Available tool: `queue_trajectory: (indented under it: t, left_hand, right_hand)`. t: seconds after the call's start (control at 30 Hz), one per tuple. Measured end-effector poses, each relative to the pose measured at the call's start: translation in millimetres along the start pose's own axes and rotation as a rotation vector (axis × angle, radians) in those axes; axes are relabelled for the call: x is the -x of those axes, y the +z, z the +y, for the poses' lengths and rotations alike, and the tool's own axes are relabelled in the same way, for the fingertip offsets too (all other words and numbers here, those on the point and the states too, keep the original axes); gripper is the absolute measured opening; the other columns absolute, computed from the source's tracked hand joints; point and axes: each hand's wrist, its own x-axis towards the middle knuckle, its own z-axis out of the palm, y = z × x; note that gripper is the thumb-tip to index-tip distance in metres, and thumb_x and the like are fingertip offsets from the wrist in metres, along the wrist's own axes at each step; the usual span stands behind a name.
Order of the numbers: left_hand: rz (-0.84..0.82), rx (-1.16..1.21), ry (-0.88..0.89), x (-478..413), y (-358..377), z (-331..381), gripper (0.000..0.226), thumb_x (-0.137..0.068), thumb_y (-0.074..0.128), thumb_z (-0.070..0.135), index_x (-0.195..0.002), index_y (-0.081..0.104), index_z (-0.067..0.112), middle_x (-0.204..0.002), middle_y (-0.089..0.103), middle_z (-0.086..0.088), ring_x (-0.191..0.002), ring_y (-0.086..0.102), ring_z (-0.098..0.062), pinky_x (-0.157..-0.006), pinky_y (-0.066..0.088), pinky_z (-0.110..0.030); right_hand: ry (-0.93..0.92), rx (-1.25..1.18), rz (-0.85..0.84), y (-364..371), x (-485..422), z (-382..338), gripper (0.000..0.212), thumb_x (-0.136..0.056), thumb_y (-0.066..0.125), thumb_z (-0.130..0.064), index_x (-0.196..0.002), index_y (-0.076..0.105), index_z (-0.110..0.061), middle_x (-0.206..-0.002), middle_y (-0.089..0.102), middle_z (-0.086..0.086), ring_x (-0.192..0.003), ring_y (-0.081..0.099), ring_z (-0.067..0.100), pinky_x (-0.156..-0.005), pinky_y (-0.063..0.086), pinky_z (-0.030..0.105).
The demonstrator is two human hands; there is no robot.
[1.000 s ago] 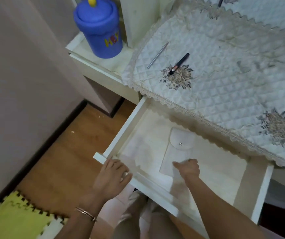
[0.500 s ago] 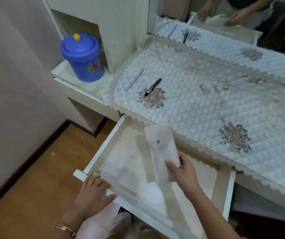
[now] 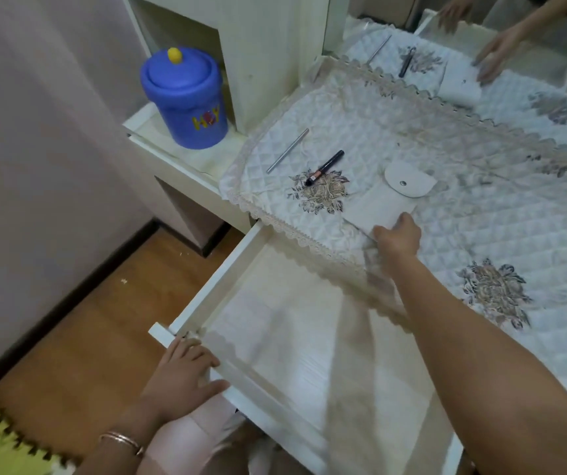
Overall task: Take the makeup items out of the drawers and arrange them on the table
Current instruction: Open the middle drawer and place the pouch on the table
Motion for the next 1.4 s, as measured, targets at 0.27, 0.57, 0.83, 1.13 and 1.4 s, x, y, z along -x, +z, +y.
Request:
queue_trajectory:
  t: [0.27,0.57,0.83,1.13,1.4]
  left_hand:
    - [0.037,0.016,0.023,1,4,-3,0.104,-0.052,-0.006,0.090,-0.112,0.058,0.034,-0.123,0.054,0.015,-0.132,0.031,-0.013,-0.108,-0.007,-0.028]
    - [0.066,-0.009,0.157,4,6,-14,0.118,-0.050,-0.020,0.088,-0.116,0.057,0.029,-0.124,0.058,0.009,-0.131,0.035,-0.020,-0.112,0.007,-0.037]
    - [0.136,0.073,0.325,1,7,-37,0.082,-0.067,0.017,0.084,-0.102,0.067,0.029,-0.106,0.070,0.007,-0.108,0.058,-0.019,-0.103,0.028,-0.040]
    - [0.138,0.080,0.338,-24,-7,-28,0.057,-0.063,0.032,0.072,-0.092,0.067,0.038,-0.099,0.069,0.017,-0.102,0.059,-0.011,-0.089,0.020,-0.025]
    - [0.181,0.073,0.342,-110,-35,13,0.043,-0.073,0.056,0.057,-0.101,0.067,0.027,-0.103,0.069,0.005,-0.105,0.059,-0.021,-0.090,0.036,-0.033]
  right_hand:
    - [-0.201,0.115,0.041,-2,71,27,0.049,-0.084,0.053,-0.002,-0.131,0.041,0.000,-0.138,0.038,0.022,-0.128,0.036,0.033,-0.105,0.026,0.028]
    - [0.008,0.382,-0.070,-21,291,177,0.014,-0.082,0.065,-0.017,-0.095,0.070,-0.015,-0.098,0.071,0.003,-0.096,0.063,0.024,-0.084,0.045,0.033]
    - [0.078,0.499,0.206,5,341,193,0.033,-0.070,0.077,-0.032,-0.097,0.068,-0.016,-0.103,0.068,0.003,-0.101,0.061,0.023,-0.087,0.048,0.039]
    - [0.094,0.539,0.245,2,309,192,0.032,-0.067,0.075,-0.042,-0.091,0.066,-0.022,-0.094,0.069,-0.005,-0.096,0.060,0.019,-0.086,0.044,0.035]
    - [-0.037,0.589,0.322,-16,212,170,0.042,-0.061,0.080,-0.039,-0.096,0.064,-0.020,-0.098,0.070,0.000,-0.097,0.064,0.024,-0.082,0.047,0.040]
